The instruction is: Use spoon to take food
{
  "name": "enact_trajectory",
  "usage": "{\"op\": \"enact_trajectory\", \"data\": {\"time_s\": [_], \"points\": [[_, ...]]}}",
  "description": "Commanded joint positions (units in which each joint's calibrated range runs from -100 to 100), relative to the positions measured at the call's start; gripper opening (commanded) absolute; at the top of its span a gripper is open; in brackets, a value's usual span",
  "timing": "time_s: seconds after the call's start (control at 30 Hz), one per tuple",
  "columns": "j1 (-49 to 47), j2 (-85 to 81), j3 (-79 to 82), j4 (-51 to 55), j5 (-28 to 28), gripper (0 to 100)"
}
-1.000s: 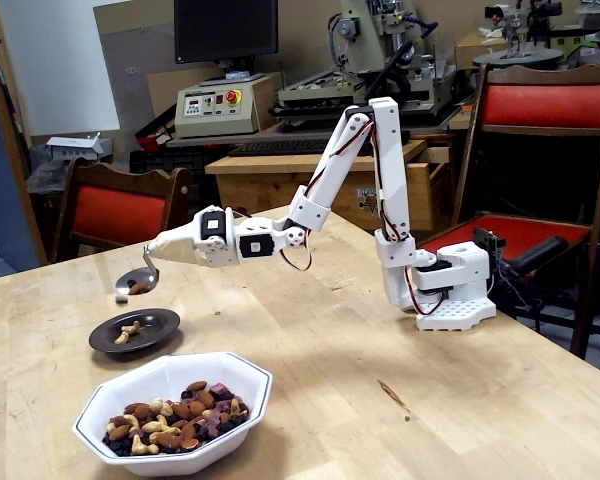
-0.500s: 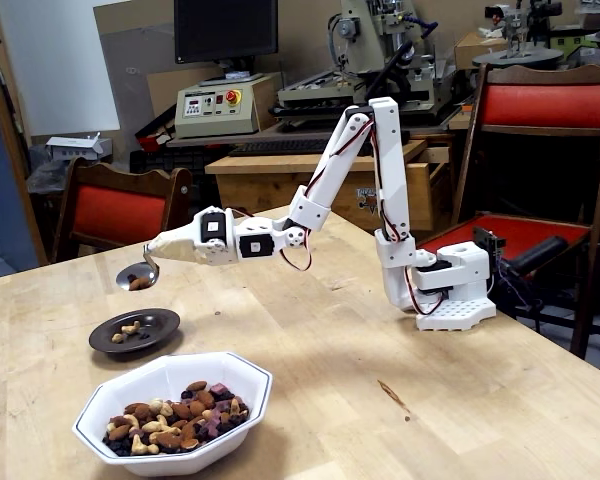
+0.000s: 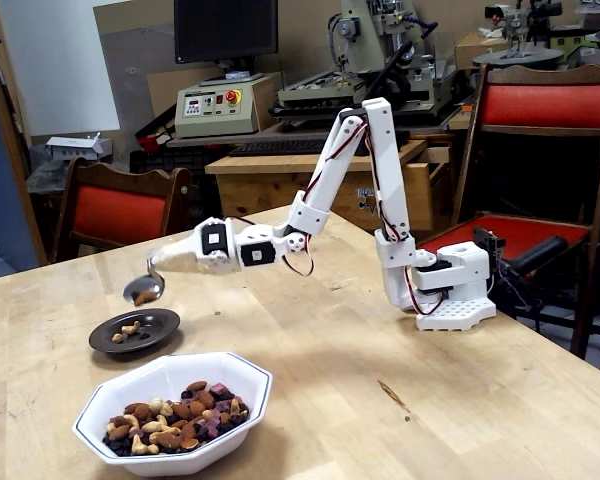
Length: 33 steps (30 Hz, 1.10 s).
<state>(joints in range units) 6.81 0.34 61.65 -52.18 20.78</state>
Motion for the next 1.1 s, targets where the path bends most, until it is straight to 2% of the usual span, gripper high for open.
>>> {"op": "enact_trajectory", "data": {"time_s": [0.0, 0.17, 0.63, 1.07], "points": [[-0.44, 0.3, -0.41, -0.86, 1.17, 4], [-0.52, 0.81, -0.5, -0.86, 3.66, 4], [-0.52, 0.21, -0.59, -0.86, 2.93, 4], [-0.52, -0.04, -0.59, -0.94, -6.79, 4]]}}
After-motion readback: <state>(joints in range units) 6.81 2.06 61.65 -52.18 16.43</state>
